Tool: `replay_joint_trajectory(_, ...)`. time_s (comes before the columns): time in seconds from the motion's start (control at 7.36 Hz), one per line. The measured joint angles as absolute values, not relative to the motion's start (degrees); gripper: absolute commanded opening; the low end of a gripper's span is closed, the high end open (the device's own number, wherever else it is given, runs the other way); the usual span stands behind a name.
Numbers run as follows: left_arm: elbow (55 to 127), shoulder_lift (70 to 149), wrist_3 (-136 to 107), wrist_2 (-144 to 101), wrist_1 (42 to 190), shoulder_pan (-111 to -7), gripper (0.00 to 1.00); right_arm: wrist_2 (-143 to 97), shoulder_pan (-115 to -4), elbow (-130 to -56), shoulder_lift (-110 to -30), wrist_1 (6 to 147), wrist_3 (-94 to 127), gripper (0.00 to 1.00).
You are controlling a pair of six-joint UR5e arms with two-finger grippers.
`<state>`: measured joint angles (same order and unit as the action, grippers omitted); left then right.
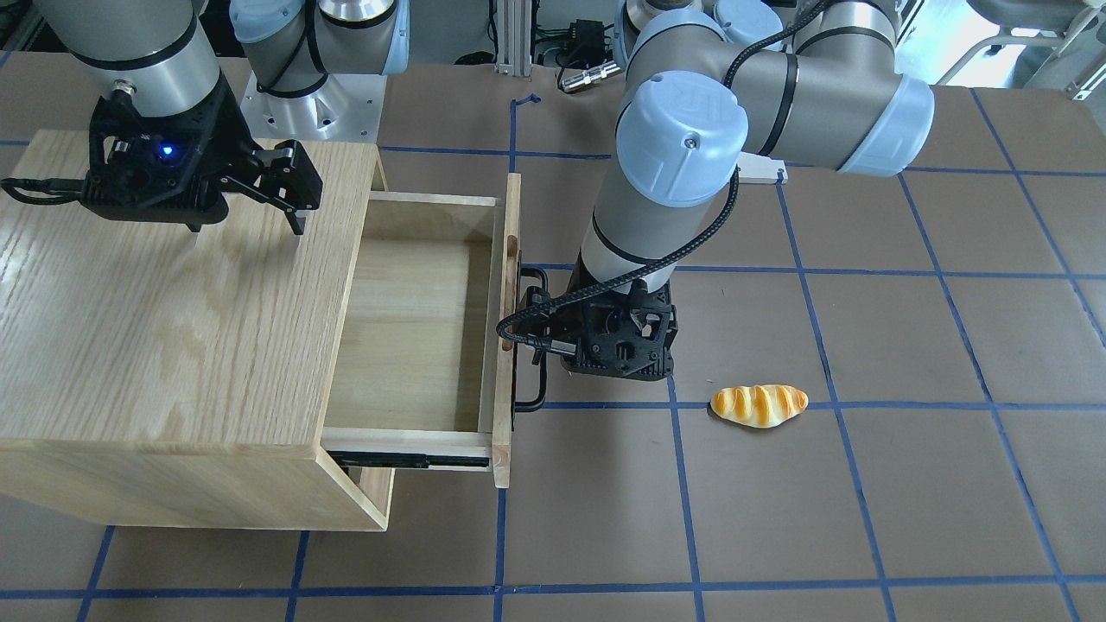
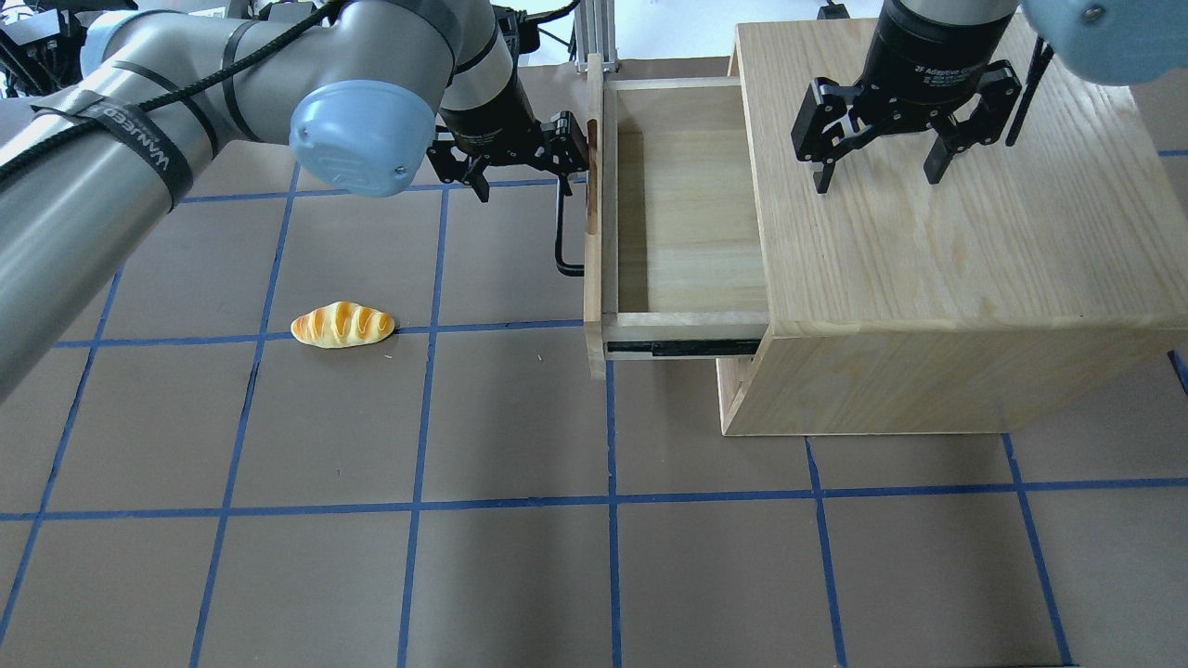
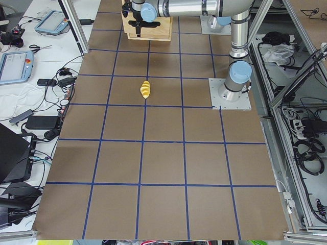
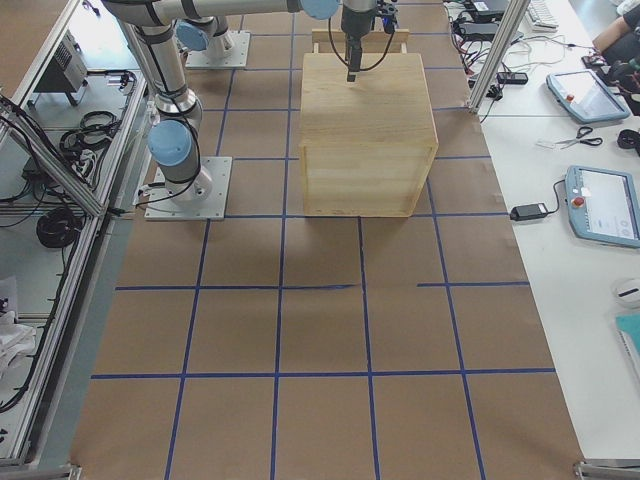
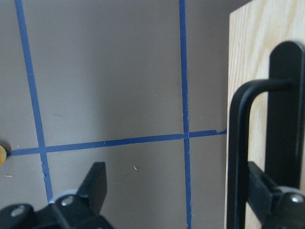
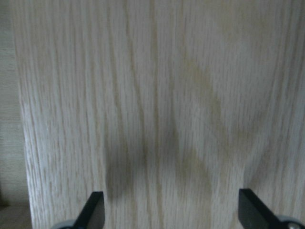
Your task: Open upper drawer
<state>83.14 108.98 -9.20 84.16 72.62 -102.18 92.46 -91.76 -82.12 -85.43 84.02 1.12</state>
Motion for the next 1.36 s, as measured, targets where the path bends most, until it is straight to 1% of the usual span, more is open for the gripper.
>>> replay_joint_trajectory(0.54, 83.1, 108.6, -8.4, 86.0, 74.3, -101.4, 1.0, 92.5, -91.8, -82.1, -85.4, 84.0, 1.1, 1.0)
replay_joint_trajectory(0.95, 81.6, 108.3, -8.4, 86.1, 76.7, -101.3, 1.0, 92.5, -91.8, -82.1, -85.4, 84.0, 1.1, 1.0)
replay_joint_trajectory(1.36, 80.1, 105.6, -8.4, 86.3, 82.5, -101.3, 1.0, 92.5, -91.8, -82.1, -85.4, 84.0, 1.1, 1.0)
